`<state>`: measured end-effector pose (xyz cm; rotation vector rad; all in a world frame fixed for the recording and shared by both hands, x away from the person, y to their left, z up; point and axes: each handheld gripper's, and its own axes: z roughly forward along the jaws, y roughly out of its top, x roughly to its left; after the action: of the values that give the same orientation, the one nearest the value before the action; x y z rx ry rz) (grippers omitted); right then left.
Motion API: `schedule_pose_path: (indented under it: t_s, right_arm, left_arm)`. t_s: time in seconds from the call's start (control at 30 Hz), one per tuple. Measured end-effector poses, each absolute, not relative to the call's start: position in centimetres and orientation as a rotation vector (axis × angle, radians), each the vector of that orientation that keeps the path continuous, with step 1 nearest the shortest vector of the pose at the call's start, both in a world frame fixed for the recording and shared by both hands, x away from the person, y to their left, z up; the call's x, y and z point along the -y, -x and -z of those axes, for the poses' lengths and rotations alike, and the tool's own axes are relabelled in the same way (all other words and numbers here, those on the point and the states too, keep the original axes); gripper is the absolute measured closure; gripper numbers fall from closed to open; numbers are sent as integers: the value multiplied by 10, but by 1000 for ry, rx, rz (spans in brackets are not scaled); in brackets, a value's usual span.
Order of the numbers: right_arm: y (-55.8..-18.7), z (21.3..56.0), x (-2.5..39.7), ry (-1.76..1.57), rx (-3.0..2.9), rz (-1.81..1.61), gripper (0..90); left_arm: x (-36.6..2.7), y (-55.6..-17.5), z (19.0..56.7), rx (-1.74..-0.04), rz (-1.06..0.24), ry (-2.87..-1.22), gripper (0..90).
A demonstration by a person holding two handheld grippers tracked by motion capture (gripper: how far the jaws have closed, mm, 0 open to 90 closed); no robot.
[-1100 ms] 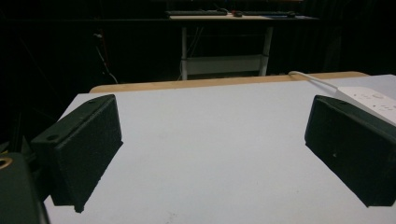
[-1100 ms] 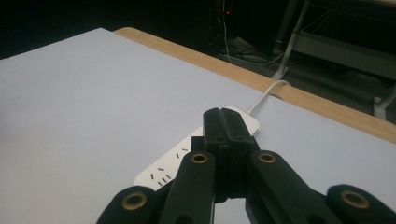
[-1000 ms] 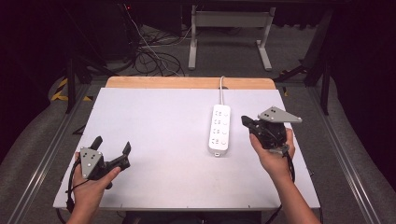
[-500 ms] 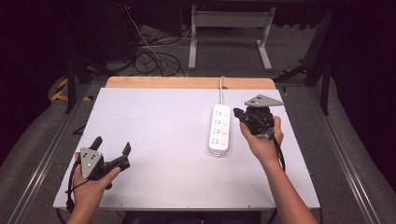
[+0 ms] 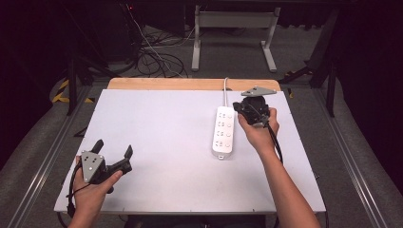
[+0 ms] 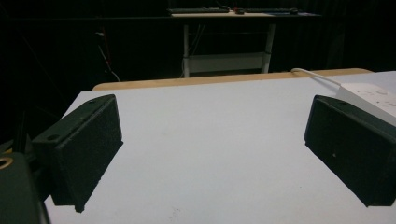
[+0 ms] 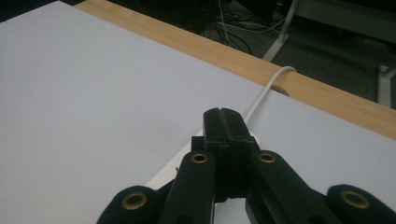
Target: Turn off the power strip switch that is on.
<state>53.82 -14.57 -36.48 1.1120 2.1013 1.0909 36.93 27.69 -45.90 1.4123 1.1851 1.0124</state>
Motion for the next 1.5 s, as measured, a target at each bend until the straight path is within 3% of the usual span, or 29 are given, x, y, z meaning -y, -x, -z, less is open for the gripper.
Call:
schedule_pose_path:
  t_s: [0.57,0.97,1.5]
  right_arm:
    - [-600,416,132,-1244,-2181,-889,900]
    - [-614,440,128,-1227,-2234,-802,900]
    - [-616,447,127,-1231,-2261,-782,900]
  left_arm:
    - [-275,-369,459,-1182,-1009,-1413,48]
    - [-276,-369,459,-1176,-1007,-1416,48]
    - [-275,-369,459,-1174,-1002,-1414,50]
